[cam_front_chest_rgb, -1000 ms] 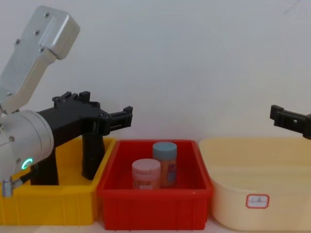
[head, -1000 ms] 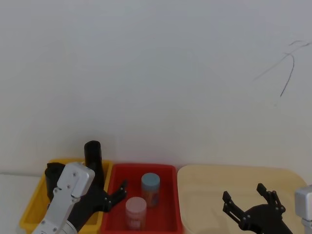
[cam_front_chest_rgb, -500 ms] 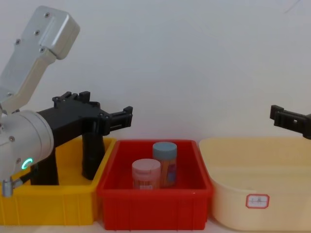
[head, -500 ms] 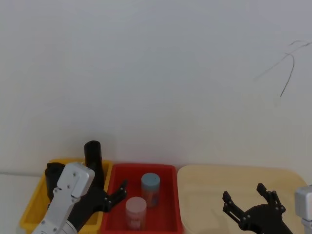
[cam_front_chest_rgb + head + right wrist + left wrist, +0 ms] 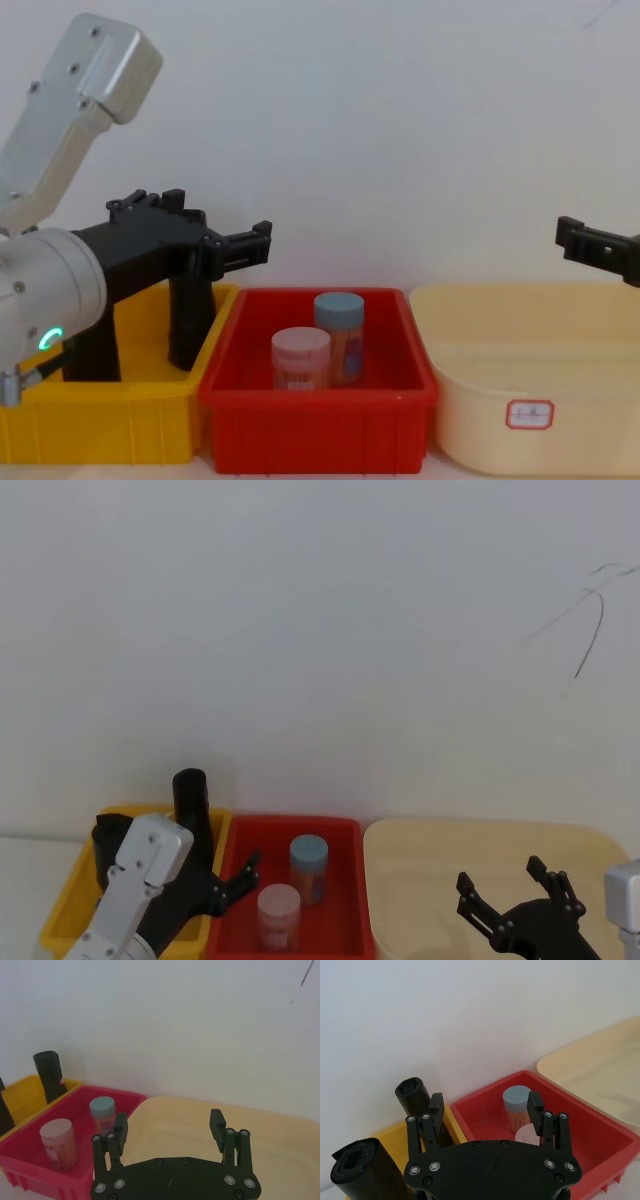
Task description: Pick up the garbage bag with the one hand and transfer it to the other hand.
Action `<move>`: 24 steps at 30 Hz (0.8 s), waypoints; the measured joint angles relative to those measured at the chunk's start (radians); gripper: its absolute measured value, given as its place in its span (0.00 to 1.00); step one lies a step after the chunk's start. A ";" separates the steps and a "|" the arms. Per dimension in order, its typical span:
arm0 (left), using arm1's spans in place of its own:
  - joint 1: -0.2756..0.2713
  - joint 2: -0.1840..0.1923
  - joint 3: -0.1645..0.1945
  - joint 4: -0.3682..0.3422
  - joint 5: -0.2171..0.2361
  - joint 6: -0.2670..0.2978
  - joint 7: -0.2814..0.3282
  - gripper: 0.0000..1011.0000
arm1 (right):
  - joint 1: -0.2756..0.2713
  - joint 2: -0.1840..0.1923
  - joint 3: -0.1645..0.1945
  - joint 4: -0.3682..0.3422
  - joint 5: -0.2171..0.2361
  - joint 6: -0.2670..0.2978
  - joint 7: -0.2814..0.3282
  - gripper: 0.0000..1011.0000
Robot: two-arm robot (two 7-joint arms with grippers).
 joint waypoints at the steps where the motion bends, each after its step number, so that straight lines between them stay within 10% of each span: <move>1: 0.001 0.005 -0.001 -0.001 -0.001 -0.001 -0.006 0.99 | 0.000 0.000 0.000 0.000 0.000 0.000 0.000 0.99; 24: 0.071 0.168 -0.109 -0.032 -0.124 -0.037 -0.204 0.99 | 0.000 0.000 0.000 0.000 0.000 0.000 0.000 0.99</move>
